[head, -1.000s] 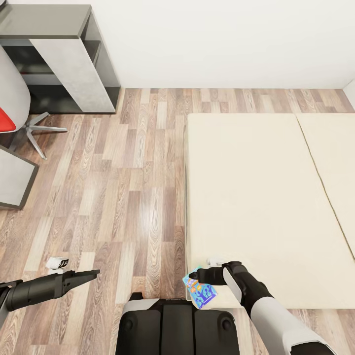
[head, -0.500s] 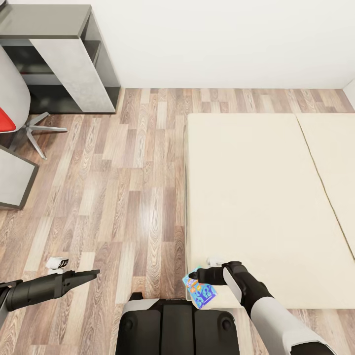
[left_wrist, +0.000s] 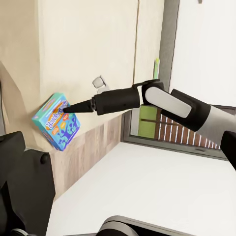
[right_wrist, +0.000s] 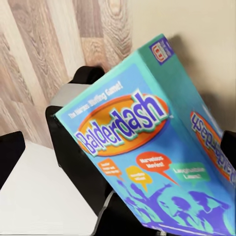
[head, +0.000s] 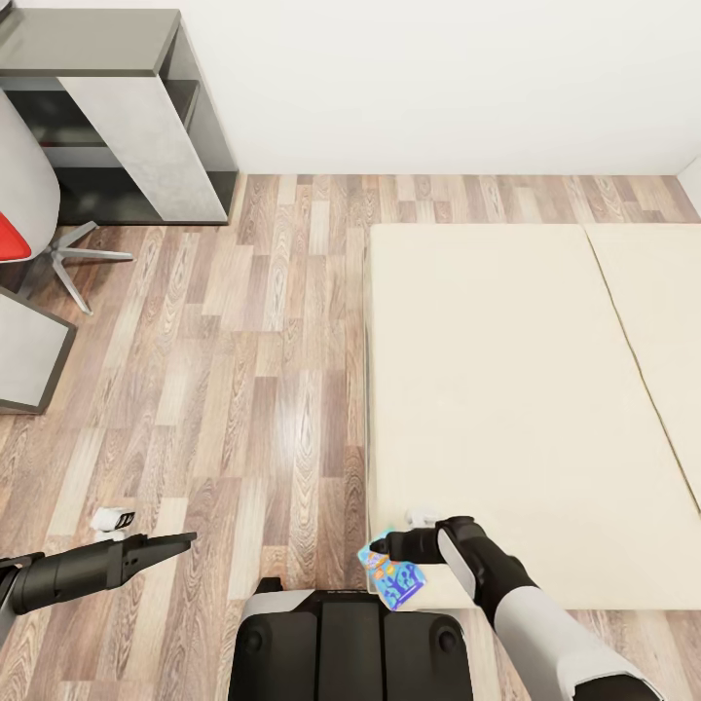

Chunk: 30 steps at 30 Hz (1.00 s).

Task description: Put all the toys in the child's room - the three board games (two on the bed and one on the table), the two jigsaw puzzles on the table, and the tennis ball on the table - inside the toy box on the table in the child's room.

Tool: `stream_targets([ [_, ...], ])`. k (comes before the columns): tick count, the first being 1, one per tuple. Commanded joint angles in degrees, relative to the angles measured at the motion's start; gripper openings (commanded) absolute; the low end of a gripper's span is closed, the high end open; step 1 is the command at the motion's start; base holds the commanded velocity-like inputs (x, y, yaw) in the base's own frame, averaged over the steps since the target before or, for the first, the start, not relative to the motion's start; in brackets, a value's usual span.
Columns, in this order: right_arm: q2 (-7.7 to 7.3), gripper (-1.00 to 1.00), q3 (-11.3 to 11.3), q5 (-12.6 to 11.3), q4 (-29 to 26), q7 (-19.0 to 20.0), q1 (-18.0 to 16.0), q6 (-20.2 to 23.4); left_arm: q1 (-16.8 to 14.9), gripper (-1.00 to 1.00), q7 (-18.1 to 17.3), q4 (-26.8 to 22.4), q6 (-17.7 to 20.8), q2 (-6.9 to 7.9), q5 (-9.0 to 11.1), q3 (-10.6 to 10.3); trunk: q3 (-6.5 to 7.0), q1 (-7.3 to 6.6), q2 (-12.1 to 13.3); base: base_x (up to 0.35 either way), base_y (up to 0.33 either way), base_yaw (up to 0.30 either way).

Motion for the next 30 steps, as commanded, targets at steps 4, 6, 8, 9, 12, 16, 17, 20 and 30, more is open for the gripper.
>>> stream_targets([
  [4,-0.04,1.0,1.3,-0.6,-0.1,-0.2,0.0,0.3,0.0,1.0,-0.2,0.0,0.6,0.01,0.0,0.0,-0.06,0.03,-0.1,0.0,0.0,0.0],
  [6,-0.04,1.0,1.5,-0.6,-0.1,-0.2,0.0,0.3,0.0,1.0,-0.2,0.0,0.6,0.01,0.0,0.0,-0.06,0.03,-0.1,0.0,0.0,0.0],
  [8,0.0,1.0,1.6,-0.6,-0.1,-0.2,0.0,0.3,0.0,1.0,-0.2,0.0,0.6,0.01,0.0,0.0,-0.06,0.03,-0.1,0.0,0.0,0.0],
  [9,0.01,1.0,1.7,-0.6,-0.1,-0.2,0.0,0.3,0.0,1.0,-0.2,0.0,0.6,0.01,0.0,0.0,-0.06,0.03,-0.1,0.0,0.0,0.0],
  [12,0.03,1.0,1.7,-0.6,-0.1,-0.2,0.0,0.3,0.0,1.0,-0.2,0.0,0.6,0.01,0.0,0.0,-0.06,0.03,-0.1,0.0,0.0,0.0],
  [16,0.04,1.0,1.7,-0.6,-0.1,-0.2,0.0,0.3,0.0,1.0,-0.2,0.0,0.6,0.01,0.0,0.0,-0.06,0.03,-0.1,0.0,0.0,0.0],
  [17,0.03,1.0,1.7,-0.6,-0.1,-0.2,0.0,0.3,0.0,1.0,-0.2,0.0,0.6,0.01,0.0,0.0,-0.06,0.03,-0.1,0.0,0.0,0.0],
  [20,-0.01,1.0,1.8,-0.6,-0.1,-0.2,0.0,0.3,0.0,1.0,-0.2,0.0,0.6,0.01,0.0,0.0,-0.06,0.03,-0.1,0.0,0.0,0.0],
  [30,-0.04,1.0,1.8,-0.6,-0.1,-0.2,0.0,0.3,0.0,1.0,-0.2,0.0,0.5,0.01,0.0,0.0,-0.06,0.03,-0.1,0.0,0.0,0.0],
])
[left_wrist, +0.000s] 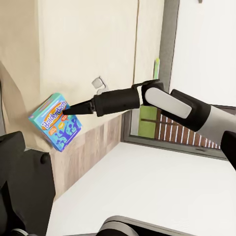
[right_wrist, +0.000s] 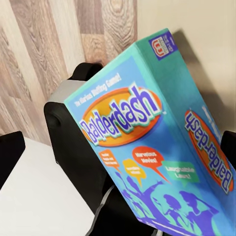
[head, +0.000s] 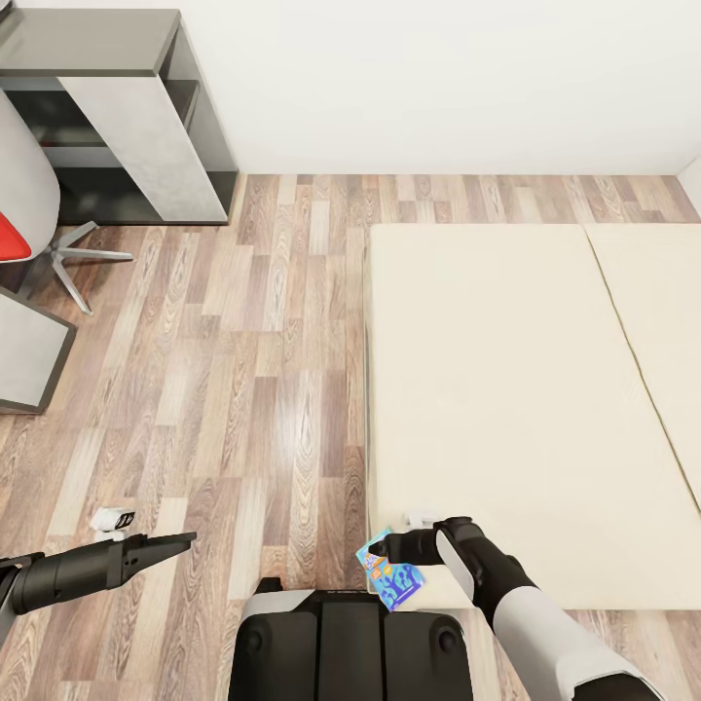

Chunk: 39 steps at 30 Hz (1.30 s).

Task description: Put all the toys in the child's room - the three board games (two on the bed and one on the table), the two jigsaw puzzles on the table, and the tennis ball on the table - inside the toy box on the table in the child's room.

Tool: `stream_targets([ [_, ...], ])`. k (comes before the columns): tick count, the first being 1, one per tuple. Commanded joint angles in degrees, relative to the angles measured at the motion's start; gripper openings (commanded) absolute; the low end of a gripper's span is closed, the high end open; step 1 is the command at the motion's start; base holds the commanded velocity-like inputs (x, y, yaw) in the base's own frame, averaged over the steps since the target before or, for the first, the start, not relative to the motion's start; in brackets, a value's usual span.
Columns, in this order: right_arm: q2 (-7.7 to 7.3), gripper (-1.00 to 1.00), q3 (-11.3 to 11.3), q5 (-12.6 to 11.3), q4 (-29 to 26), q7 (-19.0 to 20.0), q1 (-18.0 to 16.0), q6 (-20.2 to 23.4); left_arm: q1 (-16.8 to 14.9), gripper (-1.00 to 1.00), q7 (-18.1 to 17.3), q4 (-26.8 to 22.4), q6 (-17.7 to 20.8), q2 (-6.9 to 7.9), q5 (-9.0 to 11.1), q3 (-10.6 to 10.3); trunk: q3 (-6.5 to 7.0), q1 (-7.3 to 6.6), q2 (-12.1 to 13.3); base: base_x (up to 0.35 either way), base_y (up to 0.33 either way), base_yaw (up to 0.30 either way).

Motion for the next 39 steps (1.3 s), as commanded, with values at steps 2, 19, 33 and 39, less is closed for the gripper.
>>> stream_targets([
  [2,-0.04,1.0,0.2,-0.5,-0.1,-0.2,0.0,0.3,0.0,1.0,-0.2,0.0,0.6,0.01,0.0,0.0,-0.06,0.03,-0.1,0.0,0.0,0.0],
  [19,-0.79,1.0,-0.1,-0.5,-0.8,-0.5,0.0,0.3,0.0,1.0,-0.2,0.0,0.6,0.01,0.0,0.0,-0.06,0.03,-0.1,0.0,0.0,0.0],
  [33,-1.43,1.0,-0.4,-0.7,-1.4,-0.5,0.0,0.4,0.0,1.0,-0.2,0.0,0.6,0.01,0.0,0.0,-0.06,0.03,-0.1,0.0,0.0,0.0],
  [39,-2.56,1.0,-0.5,-1.3,-5.1,-0.4,0.5,1.3,0.0,1.0,-0.2,0.0,0.6,0.01,0.0,0.0,-0.06,0.03,-0.1,0.0,0.0,0.0],
])
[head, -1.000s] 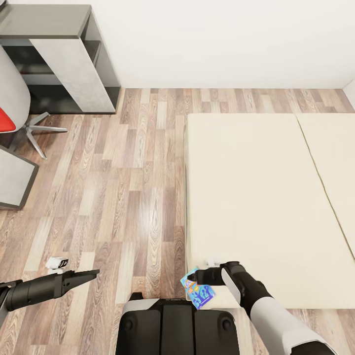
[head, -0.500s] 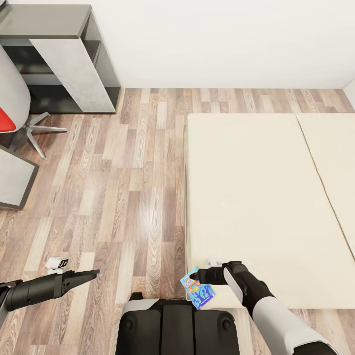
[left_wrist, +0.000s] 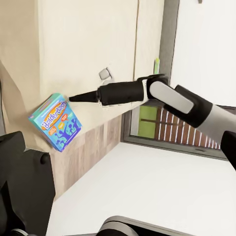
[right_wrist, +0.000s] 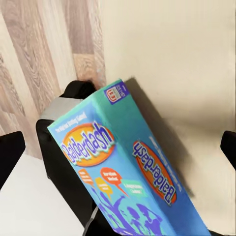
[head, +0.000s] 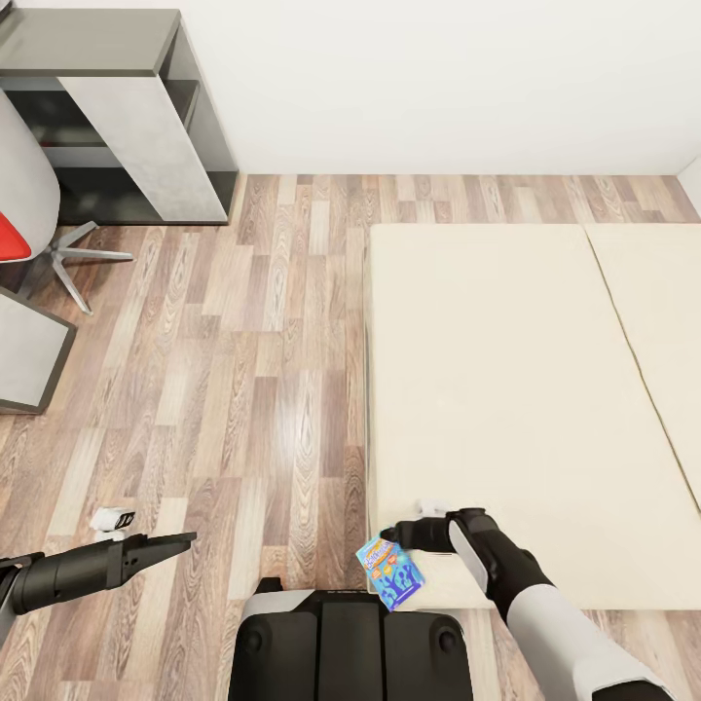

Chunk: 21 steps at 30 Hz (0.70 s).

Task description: Put all the toys in the child's room - the three board games (two on the bed and one on the table), the two jigsaw puzzles on the table, and the tennis ball on the table - inside the toy box on the table in the child's room.

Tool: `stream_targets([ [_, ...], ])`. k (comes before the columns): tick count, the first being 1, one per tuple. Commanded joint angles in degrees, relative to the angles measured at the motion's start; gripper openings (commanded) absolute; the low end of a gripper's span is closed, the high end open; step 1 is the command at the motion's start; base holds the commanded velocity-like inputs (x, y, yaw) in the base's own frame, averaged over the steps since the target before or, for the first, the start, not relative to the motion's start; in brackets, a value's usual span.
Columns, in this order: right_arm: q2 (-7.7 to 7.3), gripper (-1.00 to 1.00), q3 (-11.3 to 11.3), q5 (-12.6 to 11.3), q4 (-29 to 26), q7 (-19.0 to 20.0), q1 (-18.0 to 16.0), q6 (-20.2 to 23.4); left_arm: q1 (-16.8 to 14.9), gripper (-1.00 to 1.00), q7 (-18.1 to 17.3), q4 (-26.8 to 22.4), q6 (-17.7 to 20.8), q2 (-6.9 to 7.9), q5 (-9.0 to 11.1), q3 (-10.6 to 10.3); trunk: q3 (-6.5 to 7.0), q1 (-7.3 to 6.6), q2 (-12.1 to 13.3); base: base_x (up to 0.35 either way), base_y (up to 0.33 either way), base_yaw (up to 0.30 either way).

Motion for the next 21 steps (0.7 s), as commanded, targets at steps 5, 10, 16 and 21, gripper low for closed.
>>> stream_targets([
  [5,-1.54,1.0,-0.6,-0.6,-5.7,-0.1,0.3,3.6,0.0,1.0,-0.2,0.0,0.6,0.01,-0.1,0.0,-0.06,0.03,-0.1,0.0,0.0,0.0],
  [10,-2.67,1.0,-2.3,-0.8,-12.3,0.0,0.2,6.5,0.0,1.0,-0.2,0.0,0.6,0.01,-0.1,0.0,-0.06,0.03,-0.1,0.0,0.0,0.0],
  [16,-3.4,1.0,-4.9,-1.2,-19.9,1.5,1.5,9.7,0.0,1.0,-0.2,0.0,0.6,0.01,-0.1,0.0,-0.06,0.03,-0.1,0.0,0.0,0.0],
  [21,-3.89,1.0,-7.0,-1.3,-26.4,4.6,4.3,12.0,0.0,1.0,-0.2,0.0,0.6,0.01,-0.1,0.0,-0.06,0.03,-0.1,0.0,0.0,0.0],
])
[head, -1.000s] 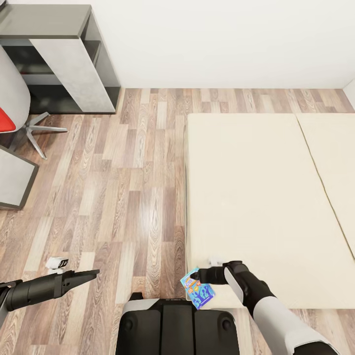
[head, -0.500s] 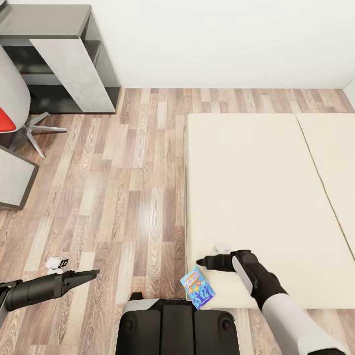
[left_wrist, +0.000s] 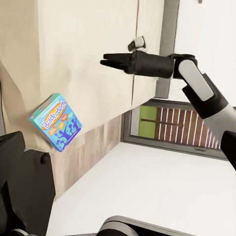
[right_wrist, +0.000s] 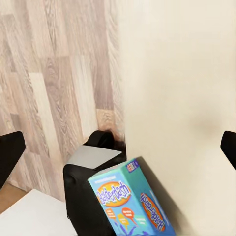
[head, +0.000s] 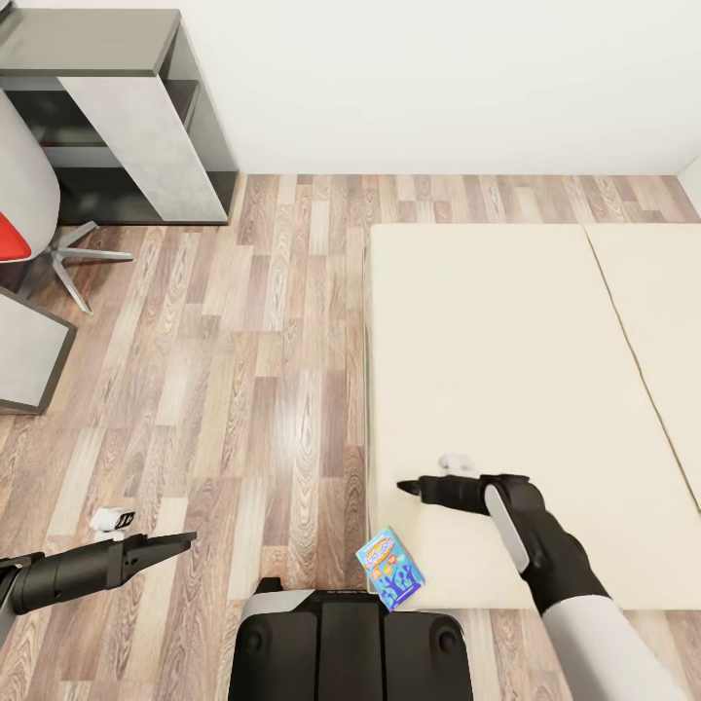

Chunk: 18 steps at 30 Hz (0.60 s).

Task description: Put all the toys in the child's room - the three board games (two on the bed and one on the table), the two jigsaw puzzles on the table, and the tennis ball on the table - inside the toy box on the table in the child's room.

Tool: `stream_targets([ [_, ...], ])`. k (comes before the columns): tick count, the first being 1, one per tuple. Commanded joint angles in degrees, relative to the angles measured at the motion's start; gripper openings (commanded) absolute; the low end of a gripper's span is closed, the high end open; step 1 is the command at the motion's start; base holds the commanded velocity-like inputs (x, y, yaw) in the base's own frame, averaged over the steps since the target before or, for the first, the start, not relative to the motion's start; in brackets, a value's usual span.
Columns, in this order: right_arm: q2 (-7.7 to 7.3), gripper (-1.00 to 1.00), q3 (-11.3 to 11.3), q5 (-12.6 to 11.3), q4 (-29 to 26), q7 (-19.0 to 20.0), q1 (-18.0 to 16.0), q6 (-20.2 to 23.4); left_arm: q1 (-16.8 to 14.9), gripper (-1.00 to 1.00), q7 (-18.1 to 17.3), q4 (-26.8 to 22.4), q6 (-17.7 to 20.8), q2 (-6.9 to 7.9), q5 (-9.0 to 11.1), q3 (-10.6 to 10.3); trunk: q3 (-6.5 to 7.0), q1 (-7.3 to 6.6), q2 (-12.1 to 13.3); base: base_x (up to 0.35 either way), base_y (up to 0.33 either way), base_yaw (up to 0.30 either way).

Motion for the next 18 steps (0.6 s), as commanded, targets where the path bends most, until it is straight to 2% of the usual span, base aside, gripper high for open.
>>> stream_targets([
  [1,-0.11,1.0,-0.4,-0.2,-1.5,0.8,0.7,0.5,0.0,1.0,-0.2,0.0,0.6,0.01,0.0,0.0,-0.06,0.04,-0.1,0.0,0.0,0.0],
  [6,-0.42,1.0,-4.0,-0.2,-8.3,5.4,5.0,1.2,0.0,1.0,-0.2,0.0,0.6,0.01,-0.1,0.0,-0.06,0.04,-0.1,0.0,0.0,0.0],
  [11,-0.45,1.0,-8.5,-0.2,-13.9,10.1,11.0,0.9,0.0,1.0,-0.2,0.0,0.6,0.01,-0.1,0.0,-0.06,0.04,-0.1,0.0,0.0,0.0],
  [18,0.18,1.0,-15.1,-0.2,-18.1,15.8,19.2,-1.6,0.0,1.0,-0.2,0.0,0.6,0.01,-0.1,0.0,-0.06,0.04,-0.1,0.0,0.0,0.0],
])
